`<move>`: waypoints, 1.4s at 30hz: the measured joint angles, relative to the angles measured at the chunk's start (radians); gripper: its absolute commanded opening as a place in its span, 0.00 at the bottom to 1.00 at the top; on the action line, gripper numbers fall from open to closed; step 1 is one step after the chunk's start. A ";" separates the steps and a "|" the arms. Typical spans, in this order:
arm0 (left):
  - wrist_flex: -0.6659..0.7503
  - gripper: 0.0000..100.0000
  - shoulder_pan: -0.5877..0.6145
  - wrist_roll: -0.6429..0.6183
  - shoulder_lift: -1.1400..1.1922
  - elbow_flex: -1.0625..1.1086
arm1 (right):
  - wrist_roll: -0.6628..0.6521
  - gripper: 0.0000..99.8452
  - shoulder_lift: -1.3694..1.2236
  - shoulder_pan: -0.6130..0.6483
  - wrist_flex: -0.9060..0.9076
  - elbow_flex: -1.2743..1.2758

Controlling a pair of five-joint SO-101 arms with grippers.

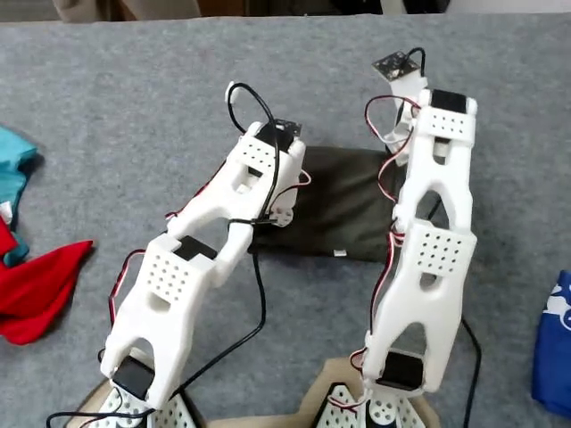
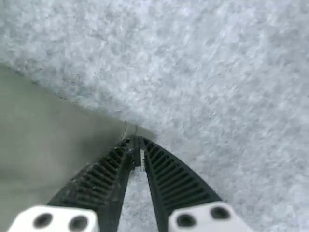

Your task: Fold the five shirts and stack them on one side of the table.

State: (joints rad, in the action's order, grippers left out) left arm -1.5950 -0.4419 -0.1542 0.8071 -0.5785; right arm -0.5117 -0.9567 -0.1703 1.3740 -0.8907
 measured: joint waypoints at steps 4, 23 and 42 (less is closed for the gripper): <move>-0.043 0.02 0.003 0.000 0.011 -0.074 | 0.000 0.01 -0.025 -0.002 0.087 -0.138; 0.005 0.02 0.094 0.046 0.245 -0.675 | -0.005 0.01 0.157 -0.031 0.394 -0.048; 0.176 0.02 0.092 0.066 0.350 -0.680 | -0.032 0.01 0.865 0.095 -0.244 1.359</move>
State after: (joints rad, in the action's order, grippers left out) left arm -1.4185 -0.3498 -0.0882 1.1569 -1.2582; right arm -0.5439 -0.0913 -0.0752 1.1301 0.4687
